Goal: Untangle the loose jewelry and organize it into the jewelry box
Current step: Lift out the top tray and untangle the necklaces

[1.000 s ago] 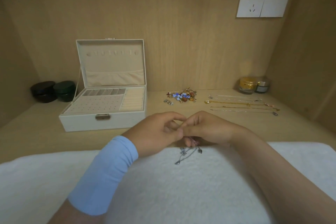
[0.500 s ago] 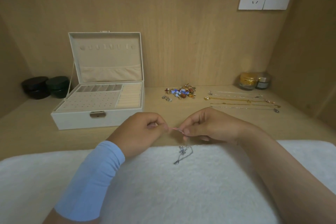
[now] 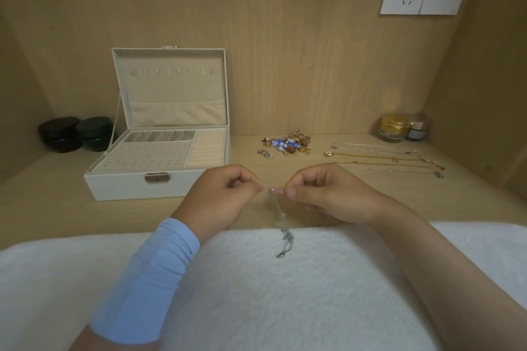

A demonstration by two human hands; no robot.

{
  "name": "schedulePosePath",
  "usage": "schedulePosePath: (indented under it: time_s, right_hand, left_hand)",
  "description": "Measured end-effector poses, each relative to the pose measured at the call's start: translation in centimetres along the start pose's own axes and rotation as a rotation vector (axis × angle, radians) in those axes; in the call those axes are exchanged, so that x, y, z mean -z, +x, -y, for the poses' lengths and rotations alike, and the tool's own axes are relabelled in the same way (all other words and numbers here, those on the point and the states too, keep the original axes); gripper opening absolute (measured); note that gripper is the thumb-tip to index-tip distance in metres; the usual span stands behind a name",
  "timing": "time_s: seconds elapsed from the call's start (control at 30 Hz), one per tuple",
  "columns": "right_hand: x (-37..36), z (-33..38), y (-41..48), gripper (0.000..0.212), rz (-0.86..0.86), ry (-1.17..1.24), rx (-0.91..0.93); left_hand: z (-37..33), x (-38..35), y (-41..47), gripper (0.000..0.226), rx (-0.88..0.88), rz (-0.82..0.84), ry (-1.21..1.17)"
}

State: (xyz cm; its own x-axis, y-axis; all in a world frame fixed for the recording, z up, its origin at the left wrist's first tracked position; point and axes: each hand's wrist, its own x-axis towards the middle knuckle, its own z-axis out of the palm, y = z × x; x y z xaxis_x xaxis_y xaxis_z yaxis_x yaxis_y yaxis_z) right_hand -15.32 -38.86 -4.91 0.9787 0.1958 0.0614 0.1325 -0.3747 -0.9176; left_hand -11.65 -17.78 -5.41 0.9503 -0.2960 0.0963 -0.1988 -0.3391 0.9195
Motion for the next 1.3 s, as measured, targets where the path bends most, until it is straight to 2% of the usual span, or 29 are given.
schedulePosePath:
  time_s: [0.1,0.27,0.63,0.87,1.0,1.17,1.3]
  right_hand:
    - [-0.1,-0.3,0.3,0.022,-0.014,0.017,-0.010]
    - [-0.3,0.0,0.1,0.011,-0.002,0.078,0.014]
    - [0.1,0.2,0.0,0.015,0.057,0.167,-0.019]
    - [0.1,1.2,-0.2,0.016,0.203,0.011,-0.044]
    - [-0.9,2.1,0.0,0.012,-0.018,-0.148,-0.015]
    - [-2.7,3.0,-0.3,0.020,-0.130,-0.087,-0.079]
    - [-3.2,2.7,0.2,0.017,-0.227,0.002,-0.125]
  left_hand:
    - [-0.4,-0.1,-0.4,0.018,0.012,0.066,0.006]
    - [-0.4,0.1,-0.5,0.021,0.016,0.072,0.040]
    - [0.3,0.7,-0.7,0.014,-0.050,0.184,0.144]
    - [0.4,0.5,-0.6,0.027,-0.061,0.204,0.020]
    - [0.4,0.5,-0.6,0.023,-0.102,0.175,-0.015]
    - [0.2,0.4,-0.6,0.018,-0.140,0.115,-0.032]
    - [0.3,0.3,-0.6,0.016,-0.140,0.091,-0.008]
